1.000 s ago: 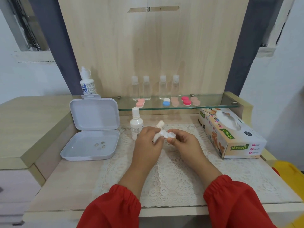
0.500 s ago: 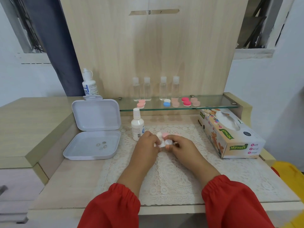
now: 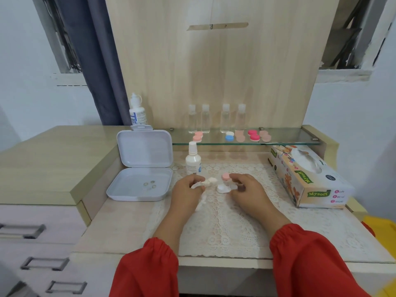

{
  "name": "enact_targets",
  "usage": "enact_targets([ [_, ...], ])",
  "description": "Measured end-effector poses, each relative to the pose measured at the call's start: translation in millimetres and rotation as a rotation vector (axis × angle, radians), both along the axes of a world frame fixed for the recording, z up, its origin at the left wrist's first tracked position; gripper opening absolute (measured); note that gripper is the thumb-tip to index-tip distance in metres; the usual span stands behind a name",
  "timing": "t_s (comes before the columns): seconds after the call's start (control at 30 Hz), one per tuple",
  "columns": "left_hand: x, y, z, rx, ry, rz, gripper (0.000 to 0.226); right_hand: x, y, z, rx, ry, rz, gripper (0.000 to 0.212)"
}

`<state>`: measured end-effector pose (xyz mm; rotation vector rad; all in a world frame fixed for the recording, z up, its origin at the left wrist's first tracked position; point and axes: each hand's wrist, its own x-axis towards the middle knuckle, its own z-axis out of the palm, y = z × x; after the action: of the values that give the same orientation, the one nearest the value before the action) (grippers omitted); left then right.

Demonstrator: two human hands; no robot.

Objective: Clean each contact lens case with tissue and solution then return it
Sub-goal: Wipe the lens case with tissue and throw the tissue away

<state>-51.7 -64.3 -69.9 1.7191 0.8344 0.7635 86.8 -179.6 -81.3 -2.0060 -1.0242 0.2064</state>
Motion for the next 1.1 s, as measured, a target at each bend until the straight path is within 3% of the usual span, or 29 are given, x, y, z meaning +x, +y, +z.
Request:
enact_targets([
  [0.23, -40, -1, 20, -0.158, -0.067, 0.032, 0.032, -13, 0, 26, 0.130, -0.044, 0.041, 0.029],
  [0.33, -63, -1, 28, -0.168, -0.126, 0.083, 0.024, -40, 9, 41, 0.164, 0.059, 0.129, 0.023],
  [0.5, -117, 7, 27, -0.180, -0.266, 0.136, 0.005, -116, 37, 50, 0.133, 0.313, 0.448, 0.025],
  [0.6, -160, 16, 22, -0.284, -0.356, 0.166, 0.022, -162, 60, 45, 0.188, 0.432, 0.504, 0.033],
  [0.67, -192, 22, 19, -0.326, -0.412, 0.182, 0.018, -190, 75, 42, 0.189, 0.492, 0.535, 0.034],
  [0.77, -238, 26, 14, -0.350, -0.463, 0.232, 0.007, -233, 96, 37, 0.142, 0.476, 0.604, 0.025],
  [0.9, -303, 34, 1, -0.392, -0.472, 0.308, 0.018, -300, 122, 24, 0.105, 0.427, 0.668, 0.011],
  [1.0, -346, 37, -13, -0.374, -0.371, 0.388, 0.008, -345, 135, 7, 0.030, 0.287, 0.703, 0.003],
  [1.1, -376, 36, -29, -0.313, -0.225, 0.500, 0.004, -378, 141, -14, -0.041, 0.199, 0.740, 0.007],
])
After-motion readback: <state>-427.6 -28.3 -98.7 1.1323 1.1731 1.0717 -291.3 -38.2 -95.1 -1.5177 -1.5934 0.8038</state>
